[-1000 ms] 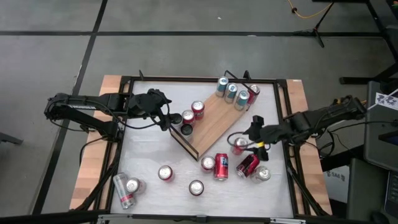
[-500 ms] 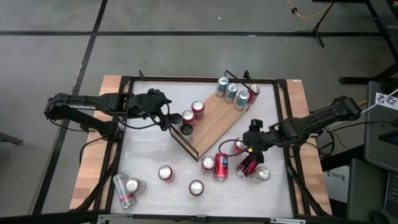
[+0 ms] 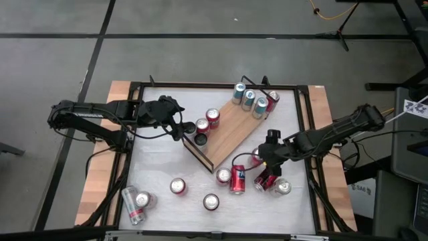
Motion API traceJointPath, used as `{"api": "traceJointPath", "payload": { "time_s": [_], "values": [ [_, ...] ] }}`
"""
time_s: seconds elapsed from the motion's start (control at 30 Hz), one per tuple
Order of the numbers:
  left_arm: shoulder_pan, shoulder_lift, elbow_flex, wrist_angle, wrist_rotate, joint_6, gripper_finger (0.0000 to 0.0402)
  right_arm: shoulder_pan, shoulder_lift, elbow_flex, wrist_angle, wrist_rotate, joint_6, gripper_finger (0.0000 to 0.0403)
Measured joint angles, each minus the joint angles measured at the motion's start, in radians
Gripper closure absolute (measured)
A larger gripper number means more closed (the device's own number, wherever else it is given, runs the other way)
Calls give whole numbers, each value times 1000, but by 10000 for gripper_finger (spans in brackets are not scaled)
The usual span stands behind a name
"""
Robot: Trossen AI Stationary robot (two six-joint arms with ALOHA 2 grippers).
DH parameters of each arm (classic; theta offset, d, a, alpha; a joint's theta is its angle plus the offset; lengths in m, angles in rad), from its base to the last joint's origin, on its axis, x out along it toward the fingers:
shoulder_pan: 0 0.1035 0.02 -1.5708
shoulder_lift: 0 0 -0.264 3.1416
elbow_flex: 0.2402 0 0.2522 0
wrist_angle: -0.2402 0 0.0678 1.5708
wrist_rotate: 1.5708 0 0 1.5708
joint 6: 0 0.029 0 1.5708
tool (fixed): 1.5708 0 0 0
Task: Place canned beverage on shelf
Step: Put the orange soda can on the shelf aligned with the other orange soda can
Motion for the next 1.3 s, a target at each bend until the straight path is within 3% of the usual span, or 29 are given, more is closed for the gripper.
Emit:
{"api": "traceJointPath", "payload": {
  "time_s": [0.37,0.63,1.0,1.3],
  "values": [
    [0,0,0,0,0,0,56,-101,21,0,13,-104,-137,81],
    [0,0,0,0,0,0,56,-106,21,0,36,-174,-278,81],
    [0,0,0,-1,0,0,56,-106,21,0,37,-194,-478,81],
    [0,0,0,-1,0,0,56,-106,21,0,37,-195,-484,81]
  ]
}}
